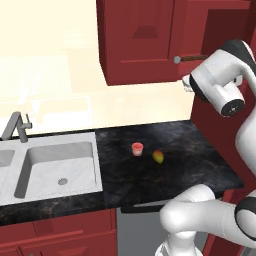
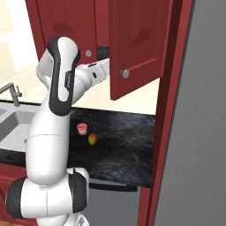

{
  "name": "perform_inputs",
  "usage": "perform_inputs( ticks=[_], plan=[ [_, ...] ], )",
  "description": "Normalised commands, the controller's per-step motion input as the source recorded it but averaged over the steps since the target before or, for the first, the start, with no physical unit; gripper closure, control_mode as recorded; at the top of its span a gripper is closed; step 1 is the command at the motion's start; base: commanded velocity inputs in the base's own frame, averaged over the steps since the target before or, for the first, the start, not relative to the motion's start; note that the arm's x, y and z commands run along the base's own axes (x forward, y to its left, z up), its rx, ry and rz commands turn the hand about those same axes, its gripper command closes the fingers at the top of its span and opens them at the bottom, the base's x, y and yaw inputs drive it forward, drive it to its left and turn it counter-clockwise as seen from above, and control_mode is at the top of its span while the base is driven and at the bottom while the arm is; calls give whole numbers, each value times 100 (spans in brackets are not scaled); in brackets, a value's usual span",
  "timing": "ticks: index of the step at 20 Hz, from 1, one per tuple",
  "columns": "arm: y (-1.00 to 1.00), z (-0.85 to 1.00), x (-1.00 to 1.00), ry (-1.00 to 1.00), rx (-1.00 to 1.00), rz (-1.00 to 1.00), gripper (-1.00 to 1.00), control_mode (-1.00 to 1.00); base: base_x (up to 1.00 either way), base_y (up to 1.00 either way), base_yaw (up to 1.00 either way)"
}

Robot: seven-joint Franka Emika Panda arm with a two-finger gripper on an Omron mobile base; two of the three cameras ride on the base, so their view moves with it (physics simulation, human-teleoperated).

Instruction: Pick the pan from the cabinet and place it on the stove. Then turn on the stove burner for the pan.

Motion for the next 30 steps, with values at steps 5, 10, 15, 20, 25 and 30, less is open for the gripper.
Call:
perform_inputs(
  ticks=[5,10,15,20,25,30],
  plan=[
    [-4,15,3,43,-3,-32,-100,-100,0,0,0],
    [-27,21,1,41,-1,-33,-100,-100,0,0,0],
    [-43,25,0,36,0,-35,-100,-100,0,0,0],
    [-52,27,0,31,0,-34,-100,-100,0,0,0],
    [-56,32,0,23,0,-33,-100,-100,0,0,0],
    [-52,23,-8,12,0,-31,-100,-100,0,0,0]
  ],
)
